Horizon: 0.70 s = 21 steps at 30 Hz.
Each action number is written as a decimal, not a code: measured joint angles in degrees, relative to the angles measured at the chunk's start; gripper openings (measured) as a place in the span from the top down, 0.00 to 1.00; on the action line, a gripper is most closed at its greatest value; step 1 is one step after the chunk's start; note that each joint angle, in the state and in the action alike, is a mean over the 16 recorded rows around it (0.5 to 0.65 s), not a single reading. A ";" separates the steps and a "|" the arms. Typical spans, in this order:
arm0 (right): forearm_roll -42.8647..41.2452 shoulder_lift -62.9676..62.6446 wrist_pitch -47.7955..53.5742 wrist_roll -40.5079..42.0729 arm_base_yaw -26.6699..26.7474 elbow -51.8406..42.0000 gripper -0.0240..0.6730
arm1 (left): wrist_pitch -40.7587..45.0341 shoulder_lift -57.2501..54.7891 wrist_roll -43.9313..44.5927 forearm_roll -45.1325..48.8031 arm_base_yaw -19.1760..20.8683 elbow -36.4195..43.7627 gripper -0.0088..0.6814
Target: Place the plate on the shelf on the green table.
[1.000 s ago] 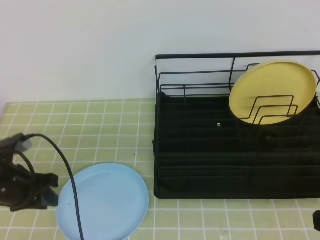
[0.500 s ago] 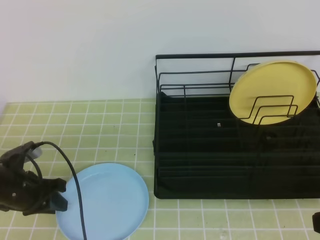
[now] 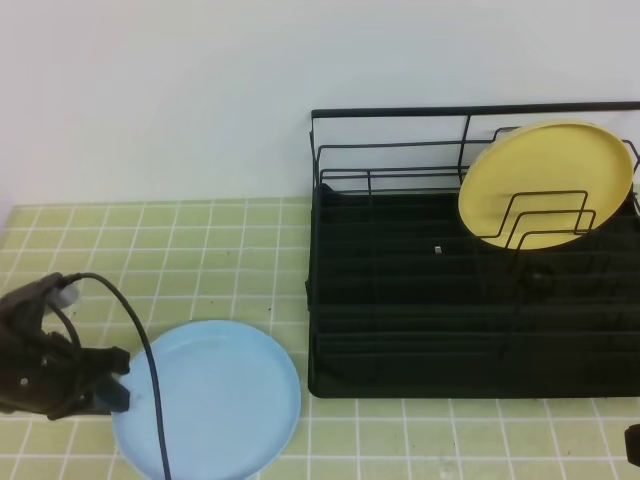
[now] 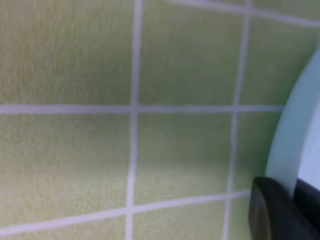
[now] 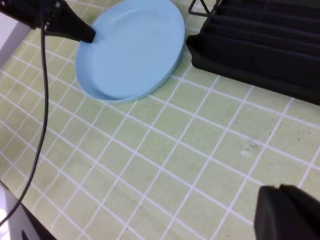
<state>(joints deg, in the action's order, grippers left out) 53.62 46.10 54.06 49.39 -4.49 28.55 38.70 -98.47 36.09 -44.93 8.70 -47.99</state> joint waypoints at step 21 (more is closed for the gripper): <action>5.31 0.12 0.14 0.66 0.00 0.00 0.94 | 4.50 21.35 -5.72 3.96 -1.69 -8.87 0.99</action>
<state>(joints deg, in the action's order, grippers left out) 58.93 46.22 54.20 50.05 -4.49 28.55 43.19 -77.11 30.37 -40.97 7.02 -56.87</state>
